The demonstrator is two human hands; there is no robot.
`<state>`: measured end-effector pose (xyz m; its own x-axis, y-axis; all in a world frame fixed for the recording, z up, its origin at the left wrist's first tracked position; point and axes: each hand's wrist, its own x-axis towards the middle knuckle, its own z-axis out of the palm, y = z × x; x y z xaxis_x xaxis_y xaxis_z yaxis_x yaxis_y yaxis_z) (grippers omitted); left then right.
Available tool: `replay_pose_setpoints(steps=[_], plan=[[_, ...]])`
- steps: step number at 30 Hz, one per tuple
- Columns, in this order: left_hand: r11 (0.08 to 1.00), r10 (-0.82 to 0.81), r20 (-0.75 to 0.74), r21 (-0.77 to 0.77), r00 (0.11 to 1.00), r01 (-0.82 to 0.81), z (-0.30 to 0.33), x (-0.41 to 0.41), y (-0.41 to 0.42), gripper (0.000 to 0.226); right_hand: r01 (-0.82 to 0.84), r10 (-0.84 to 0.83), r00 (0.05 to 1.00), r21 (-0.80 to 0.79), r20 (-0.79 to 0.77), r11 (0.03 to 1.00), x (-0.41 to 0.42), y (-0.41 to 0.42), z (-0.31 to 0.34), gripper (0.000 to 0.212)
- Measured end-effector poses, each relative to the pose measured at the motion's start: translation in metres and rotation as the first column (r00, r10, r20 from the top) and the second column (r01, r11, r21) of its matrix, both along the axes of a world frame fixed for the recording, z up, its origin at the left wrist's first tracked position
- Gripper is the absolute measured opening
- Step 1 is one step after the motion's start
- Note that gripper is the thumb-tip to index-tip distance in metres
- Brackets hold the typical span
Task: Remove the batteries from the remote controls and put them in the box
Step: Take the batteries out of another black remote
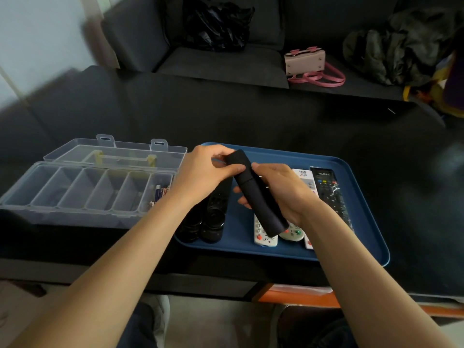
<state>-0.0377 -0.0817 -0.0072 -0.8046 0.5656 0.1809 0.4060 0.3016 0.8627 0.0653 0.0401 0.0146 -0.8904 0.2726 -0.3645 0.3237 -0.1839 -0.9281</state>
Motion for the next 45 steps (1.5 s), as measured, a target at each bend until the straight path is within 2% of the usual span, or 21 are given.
replay_pose_setpoints(steps=[4,8,12,17,21,25,27,29,31,34,36,39,42,45], plan=[[0.997,-0.072,0.025,-0.002,0.997,0.073,0.001,0.0,-0.001,0.023,-0.018,0.018,1.0,-0.015,-0.017,1.0,-0.001,-0.001,-0.003,0.03],[0.992,-0.103,-0.043,-0.077,0.994,0.1,0.002,-0.003,-0.004,0.027,-0.033,0.032,0.999,-0.07,-0.017,0.997,-0.001,-0.001,-0.001,0.03],[0.989,-0.13,-0.073,-0.076,0.989,0.124,0.002,-0.002,-0.006,0.031,-0.022,0.023,1.0,-0.062,0.01,0.998,-0.002,-0.001,0.003,0.029],[0.993,-0.063,-0.09,-0.107,0.994,0.054,0.002,-0.003,-0.006,0.046,0.008,-0.003,0.999,-0.091,0.05,0.996,-0.005,-0.004,0.007,0.028],[0.988,0.011,-0.137,-0.152,0.99,-0.032,0.002,-0.001,-0.005,0.05,0.011,-0.011,1.0,0.104,0.003,0.995,-0.009,-0.01,0.004,0.028],[0.97,0.018,-0.265,-0.23,0.964,-0.082,-0.002,0.001,-0.007,0.041,0.052,-0.06,0.998,0.291,0.019,0.955,-0.011,-0.017,-0.002,0.02],[0.948,-0.026,-0.322,-0.309,0.947,-0.079,-0.003,0.003,-0.01,0.045,0.032,-0.064,0.997,0.549,0.039,0.835,-0.012,-0.019,-0.008,0.03],[0.911,-0.095,-0.341,-0.409,0.935,-0.057,-0.004,0.007,-0.012,0.051,0.006,-0.072,0.996,0.785,0.049,0.62,-0.013,-0.025,-0.011,0.034],[0.887,-0.138,-0.352,-0.46,0.926,-0.042,-0.006,0.011,-0.015,0.053,-0.033,-0.052,0.997,0.907,0.06,0.42,-0.016,-0.032,-0.016,0.031],[0.874,-0.179,-0.38,-0.485,0.907,-0.031,-0.005,0.01,-0.022,0.053,-0.154,-0.096,0.979,0.961,0.18,0.231,-0.023,-0.04,-0.025,0.032],[0.82,-0.26,-0.455,-0.57,0.852,-0.054,-0.007,0.009,-0.027,0.05,-0.233,-0.131,0.959,0.962,0.252,0.143,-0.026,-0.044,-0.032,0.034],[0.651,-0.446,-0.513,-0.748,0.734,-0.128,-0.01,0.01,-0.031,0.044,-0.274,-0.161,0.946,0.959,0.282,0.067,-0.025,-0.048,-0.038,0.033],[0.547,-0.496,-0.465,-0.823,0.733,-0.153,-0.008,0.013,-0.034,0.045,-0.301,-0.171,0.937,0.952,0.305,0.052,-0.018,-0.048,-0.04,0.037],[0.523,-0.515,-0.439,-0.841,0.737,-0.135,-0.004,0.014,-0.038,0.048,-0.341,-0.152,0.929,0.94,0.338,0.007,-0.009,-0.052,-0.036,0.038]])
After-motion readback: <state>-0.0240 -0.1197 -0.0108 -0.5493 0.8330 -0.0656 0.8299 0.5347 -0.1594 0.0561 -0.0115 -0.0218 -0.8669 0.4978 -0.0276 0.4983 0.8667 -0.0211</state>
